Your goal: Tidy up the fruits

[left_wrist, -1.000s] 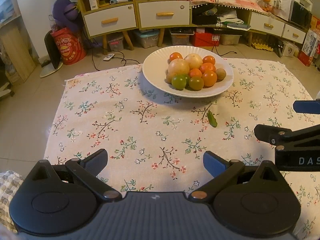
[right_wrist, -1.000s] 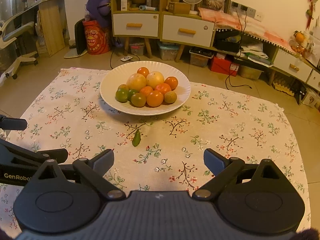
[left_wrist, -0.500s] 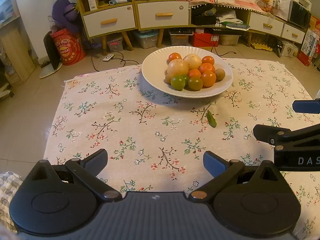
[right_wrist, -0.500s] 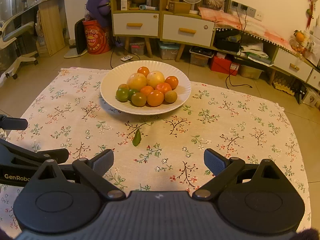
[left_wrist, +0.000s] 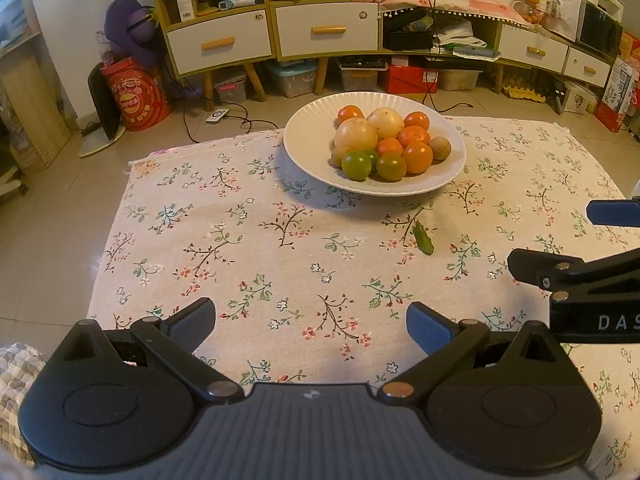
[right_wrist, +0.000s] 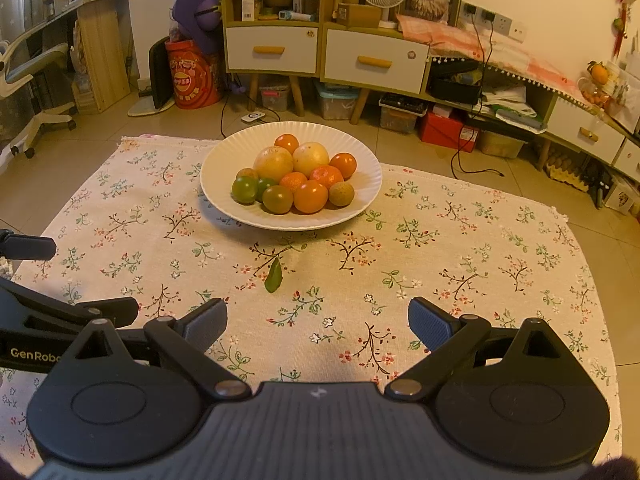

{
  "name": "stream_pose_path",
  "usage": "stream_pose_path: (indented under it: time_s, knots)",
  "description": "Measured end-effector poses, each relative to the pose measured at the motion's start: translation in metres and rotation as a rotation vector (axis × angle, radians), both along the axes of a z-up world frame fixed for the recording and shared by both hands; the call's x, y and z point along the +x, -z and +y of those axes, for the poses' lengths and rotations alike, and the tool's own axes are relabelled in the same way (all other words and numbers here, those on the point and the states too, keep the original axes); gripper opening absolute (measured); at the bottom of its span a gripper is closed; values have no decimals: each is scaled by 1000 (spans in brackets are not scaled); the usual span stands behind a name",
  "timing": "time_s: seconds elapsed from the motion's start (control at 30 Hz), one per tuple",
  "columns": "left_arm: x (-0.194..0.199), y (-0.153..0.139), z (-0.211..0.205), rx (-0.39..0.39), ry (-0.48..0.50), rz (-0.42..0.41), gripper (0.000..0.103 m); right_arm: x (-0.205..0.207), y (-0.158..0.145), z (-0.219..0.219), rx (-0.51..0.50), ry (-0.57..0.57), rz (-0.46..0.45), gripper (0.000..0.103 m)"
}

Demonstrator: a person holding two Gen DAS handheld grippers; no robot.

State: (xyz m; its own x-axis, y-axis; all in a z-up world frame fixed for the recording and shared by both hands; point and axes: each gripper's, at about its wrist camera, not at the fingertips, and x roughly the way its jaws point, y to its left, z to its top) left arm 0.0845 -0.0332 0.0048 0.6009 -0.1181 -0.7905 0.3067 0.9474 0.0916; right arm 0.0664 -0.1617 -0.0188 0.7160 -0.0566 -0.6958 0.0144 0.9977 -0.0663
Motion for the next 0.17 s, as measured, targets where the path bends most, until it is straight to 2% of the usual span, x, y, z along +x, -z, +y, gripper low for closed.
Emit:
stream_pose_path:
  time_s: [0.17]
  knots:
    - [0,1,1,-2,3,-2,89,0,0,0,0,0,0,97]
